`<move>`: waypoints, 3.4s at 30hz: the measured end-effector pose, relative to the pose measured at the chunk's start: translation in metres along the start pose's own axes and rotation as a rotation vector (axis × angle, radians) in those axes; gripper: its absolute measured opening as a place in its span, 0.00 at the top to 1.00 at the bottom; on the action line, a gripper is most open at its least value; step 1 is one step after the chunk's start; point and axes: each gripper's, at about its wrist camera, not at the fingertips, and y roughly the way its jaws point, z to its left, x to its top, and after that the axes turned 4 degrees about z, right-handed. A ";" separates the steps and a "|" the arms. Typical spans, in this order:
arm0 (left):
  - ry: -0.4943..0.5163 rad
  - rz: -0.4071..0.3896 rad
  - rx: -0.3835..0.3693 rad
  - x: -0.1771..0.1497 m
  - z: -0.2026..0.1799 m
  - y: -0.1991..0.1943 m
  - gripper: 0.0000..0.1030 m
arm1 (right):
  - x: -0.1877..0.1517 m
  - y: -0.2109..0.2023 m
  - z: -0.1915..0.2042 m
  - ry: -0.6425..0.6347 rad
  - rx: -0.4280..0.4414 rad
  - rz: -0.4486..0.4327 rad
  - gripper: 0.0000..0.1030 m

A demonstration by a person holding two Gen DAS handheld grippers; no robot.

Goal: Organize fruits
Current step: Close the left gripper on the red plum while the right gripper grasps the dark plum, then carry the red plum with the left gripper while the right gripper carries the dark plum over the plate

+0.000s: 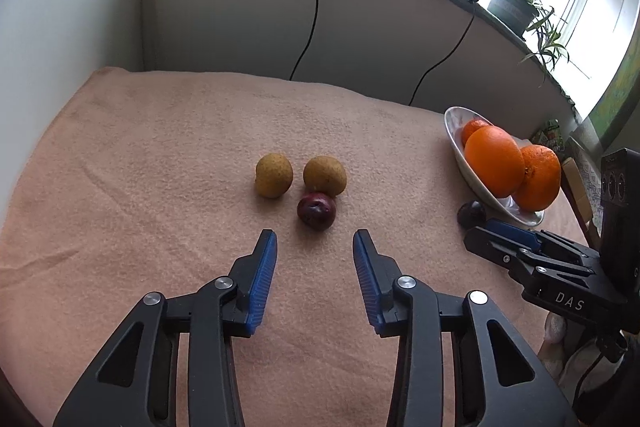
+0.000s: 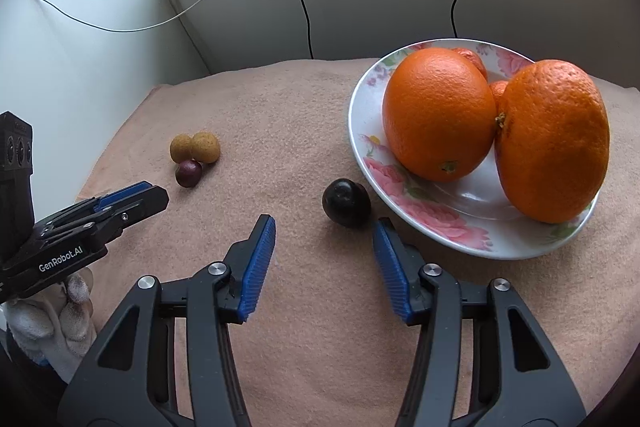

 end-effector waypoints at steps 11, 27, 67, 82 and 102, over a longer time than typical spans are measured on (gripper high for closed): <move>0.036 0.017 0.001 0.008 0.002 0.014 0.63 | 0.006 0.012 0.004 0.015 -0.048 0.007 0.55; 0.074 0.032 0.016 0.015 -0.002 0.026 0.70 | 0.009 0.015 0.001 0.038 -0.065 -0.004 0.68; 0.084 -0.055 0.003 0.006 -0.040 -0.015 0.78 | -0.010 -0.015 -0.008 0.033 0.035 -0.041 0.73; 0.114 -0.078 -0.019 0.004 -0.073 -0.024 0.78 | -0.018 -0.041 -0.027 0.048 0.062 -0.073 0.73; 0.148 -0.075 -0.102 0.010 -0.133 -0.012 0.78 | -0.032 -0.088 -0.077 0.115 0.062 -0.140 0.73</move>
